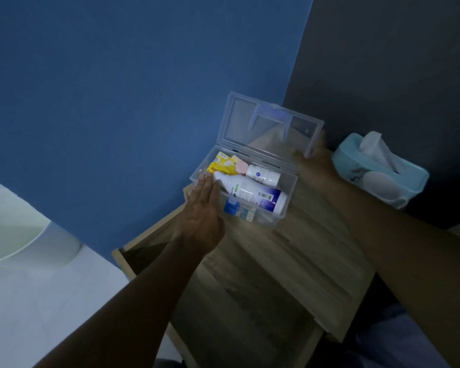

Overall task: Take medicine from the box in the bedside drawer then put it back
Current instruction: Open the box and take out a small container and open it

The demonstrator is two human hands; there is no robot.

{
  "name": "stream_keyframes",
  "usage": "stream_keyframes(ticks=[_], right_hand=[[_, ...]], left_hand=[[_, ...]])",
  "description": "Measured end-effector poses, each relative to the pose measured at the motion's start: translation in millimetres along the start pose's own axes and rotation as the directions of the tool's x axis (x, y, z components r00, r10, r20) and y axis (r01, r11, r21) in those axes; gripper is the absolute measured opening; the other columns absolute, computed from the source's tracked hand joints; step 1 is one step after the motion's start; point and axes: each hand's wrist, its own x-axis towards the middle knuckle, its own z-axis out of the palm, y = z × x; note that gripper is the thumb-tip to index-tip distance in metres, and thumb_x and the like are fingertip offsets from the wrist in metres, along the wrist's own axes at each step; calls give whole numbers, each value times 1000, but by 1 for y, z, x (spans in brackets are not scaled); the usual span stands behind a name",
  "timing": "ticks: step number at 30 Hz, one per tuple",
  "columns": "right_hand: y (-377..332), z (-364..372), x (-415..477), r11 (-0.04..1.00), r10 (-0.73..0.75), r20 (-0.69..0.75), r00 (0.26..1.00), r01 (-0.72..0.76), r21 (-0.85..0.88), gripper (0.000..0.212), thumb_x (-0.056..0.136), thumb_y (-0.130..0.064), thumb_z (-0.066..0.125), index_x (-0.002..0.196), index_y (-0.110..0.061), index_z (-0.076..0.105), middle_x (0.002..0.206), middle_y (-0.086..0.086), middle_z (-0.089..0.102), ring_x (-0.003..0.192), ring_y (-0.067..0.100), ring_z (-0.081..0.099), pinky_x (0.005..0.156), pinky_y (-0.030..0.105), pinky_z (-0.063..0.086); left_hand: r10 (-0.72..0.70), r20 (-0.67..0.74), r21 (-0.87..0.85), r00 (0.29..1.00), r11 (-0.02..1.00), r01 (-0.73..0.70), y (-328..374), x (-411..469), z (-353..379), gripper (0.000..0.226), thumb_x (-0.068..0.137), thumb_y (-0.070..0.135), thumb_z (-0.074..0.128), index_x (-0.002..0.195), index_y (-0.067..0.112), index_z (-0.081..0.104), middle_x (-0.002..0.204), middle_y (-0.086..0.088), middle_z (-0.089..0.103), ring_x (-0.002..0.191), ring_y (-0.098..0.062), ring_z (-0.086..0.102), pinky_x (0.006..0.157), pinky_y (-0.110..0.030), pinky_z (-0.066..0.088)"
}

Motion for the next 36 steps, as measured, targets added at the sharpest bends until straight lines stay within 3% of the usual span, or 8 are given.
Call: stream_keyframes(ticks=[2, 9, 11, 15, 18, 22, 30, 36], right_hand=[[9, 12, -6, 999, 43, 34, 999, -43, 6, 81, 101, -17, 53, 160, -16, -1, 154, 5, 43, 133, 20, 49, 112, 33, 38], [14, 21, -7, 979, 195, 31, 980, -197, 49, 68, 104, -20, 45, 161, -15, 9, 151, 12, 48, 122, 25, 57, 86, 24, 45], [9, 23, -12, 983, 182, -32, 983, -182, -5, 67, 102, -19, 46, 160, -12, 13, 156, 14, 41, 132, 28, 51, 95, 27, 43], [-7, 36, -33, 918, -305, -327, 895, 185, -350, 78, 91, -7, 57, 158, -9, 17, 163, 17, 24, 147, 31, 31, 114, 35, 35], [-23, 55, -33, 700, -603, -79, 794, 479, -530, 49, 85, -7, 59, 134, -14, 56, 134, 14, 56, 124, 31, 52, 100, 40, 44], [-43, 82, -21, 632, -397, 209, 893, 432, -643, 30, 87, -32, 65, 112, -17, 73, 111, 9, 72, 108, 30, 60, 89, 37, 49], [-54, 106, 1, 611, -203, 93, 975, 200, -766, 48, 71, -39, 87, 107, -15, 67, 113, 11, 71, 107, 33, 66, 83, 37, 50], [-47, 106, 0, 830, -195, 74, 978, 205, -518, 42, 68, -32, 85, 106, -17, 74, 110, 6, 73, 105, 26, 66, 85, 36, 58]], left_hand=[[1, 14, 25, 1000, 1000, -1, -1, 2, 1, 80, 92, 13, 46, 154, 9, -4, 163, -12, -13, 150, -26, -14, 124, -40, 3], [24, 25, 57, 999, 998, -26, -8, -1, 5, 93, 84, 6, 52, 153, 9, -10, 163, -12, -17, 150, -27, -17, 124, -40, 3], [15, 22, 49, 1000, 999, -16, -8, -1, 4, 94, 84, 6, 53, 154, 10, -9, 163, -10, -17, 150, -26, -17, 124, -39, 4], [11, 47, 54, 999, 998, -14, -8, 1, 2, 96, 83, 7, 54, 154, 11, -11, 163, -9, -18, 149, -26, -18, 120, -36, 0], [27, 34, 70, 999, 997, -30, -9, 0, 1, 96, 82, 9, 55, 153, 10, -10, 163, -11, -16, 150, -27, -16, 124, -39, 6], [52, 11, 78, 999, 996, -53, -10, -1, 2, 95, 83, 10, 56, 154, 9, -7, 163, -11, -14, 150, -28, -16, 122, -38, 7], [98, 23, 102, 995, 990, -100, -18, 2, 4, 91, 85, 12, 52, 154, 9, -6, 163, -13, -14, 150, -30, -14, 123, -41, 11], [95, 58, 58, 994, 993, -99, -19, 1, 2, 94, 84, 10, 53, 155, 11, -8, 163, -9, -18, 150, -28, -17, 119, -37, 26]])
